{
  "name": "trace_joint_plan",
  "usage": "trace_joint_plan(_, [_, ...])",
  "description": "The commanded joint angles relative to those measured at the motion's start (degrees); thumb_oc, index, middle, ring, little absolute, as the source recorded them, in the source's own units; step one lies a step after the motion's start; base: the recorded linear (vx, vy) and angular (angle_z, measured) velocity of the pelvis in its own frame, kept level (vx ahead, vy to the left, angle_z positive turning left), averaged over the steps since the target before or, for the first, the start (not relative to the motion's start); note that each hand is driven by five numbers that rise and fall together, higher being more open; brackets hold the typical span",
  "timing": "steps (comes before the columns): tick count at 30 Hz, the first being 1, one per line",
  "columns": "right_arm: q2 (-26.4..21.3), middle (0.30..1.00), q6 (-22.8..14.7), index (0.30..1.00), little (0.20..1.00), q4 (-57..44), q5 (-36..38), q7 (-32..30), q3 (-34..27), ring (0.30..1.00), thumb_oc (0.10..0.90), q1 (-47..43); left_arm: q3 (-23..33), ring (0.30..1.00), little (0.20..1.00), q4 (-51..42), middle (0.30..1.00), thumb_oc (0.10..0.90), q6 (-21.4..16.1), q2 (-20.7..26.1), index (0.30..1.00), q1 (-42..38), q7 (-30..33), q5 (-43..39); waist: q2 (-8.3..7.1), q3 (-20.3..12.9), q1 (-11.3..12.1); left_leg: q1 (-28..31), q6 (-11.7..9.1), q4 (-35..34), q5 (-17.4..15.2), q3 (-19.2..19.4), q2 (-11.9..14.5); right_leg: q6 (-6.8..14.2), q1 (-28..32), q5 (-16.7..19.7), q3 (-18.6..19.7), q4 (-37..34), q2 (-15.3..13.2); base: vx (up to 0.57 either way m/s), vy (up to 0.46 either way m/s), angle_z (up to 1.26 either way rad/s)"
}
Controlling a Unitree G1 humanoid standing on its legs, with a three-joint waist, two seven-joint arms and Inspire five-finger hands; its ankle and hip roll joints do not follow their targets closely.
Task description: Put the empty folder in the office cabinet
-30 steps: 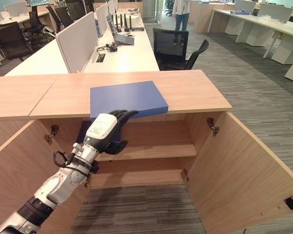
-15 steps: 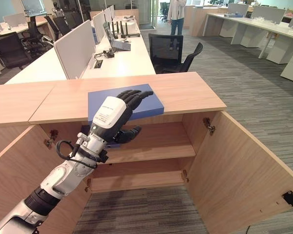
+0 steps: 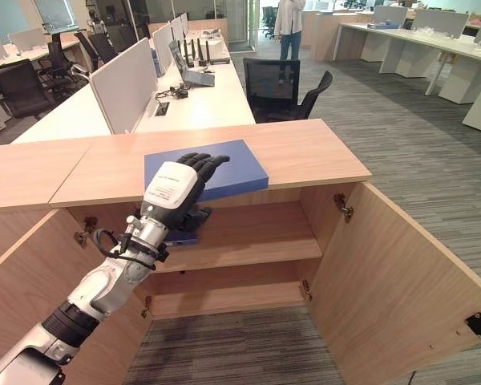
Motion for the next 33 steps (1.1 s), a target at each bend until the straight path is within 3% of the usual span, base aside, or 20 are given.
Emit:
trace_joint_plan(1, [1.6, 0.900, -0.1, 0.900, 0.900, 3.0, -0.7, 0.5, 1.8, 0.900, 0.800, -4.0, 5.6, 0.900, 0.900, 2.8, 0.900, 0.800, 1.4, 0.8, 0.900, -13.6, 5.6, 3.3, -3.21, -1.8, 0.0, 0.4, -2.1, -0.4, -4.4, -2.0, -0.5, 5.4, 3.9, -5.2, 1.6, 0.4, -1.4, 0.00, 0.000, 0.00])
trace_joint_plan(8, [1.5, 0.900, 0.1, 0.900, 0.900, 3.0, -1.0, 0.8, 1.7, 0.900, 0.800, -3.7, 7.0, 0.900, 0.900, 6.6, 0.900, 0.800, 3.8, 0.9, 0.900, -14.1, 6.1, 3.9, -3.13, -1.8, -0.1, 0.4, -2.1, -0.4, -4.4, -2.0, -0.5, 5.4, 4.0, -5.2, 1.7, 0.4, -1.4, 0.00, 0.000, 0.00])
trace_joint_plan(33, [1.0, 0.900, 0.5, 0.900, 0.900, 2.6, -1.2, 1.0, 1.4, 0.900, 0.800, -2.7, 7.1, 0.900, 0.900, 13.6, 0.900, 0.800, 6.7, 1.6, 0.900, -15.5, 5.2, 3.0, -3.07, -1.9, -0.7, 0.6, -2.2, -0.4, -4.5, -1.3, -0.6, 5.4, 4.0, -5.2, 2.2, 0.4, -1.4, 0.00, 0.000, 0.00])
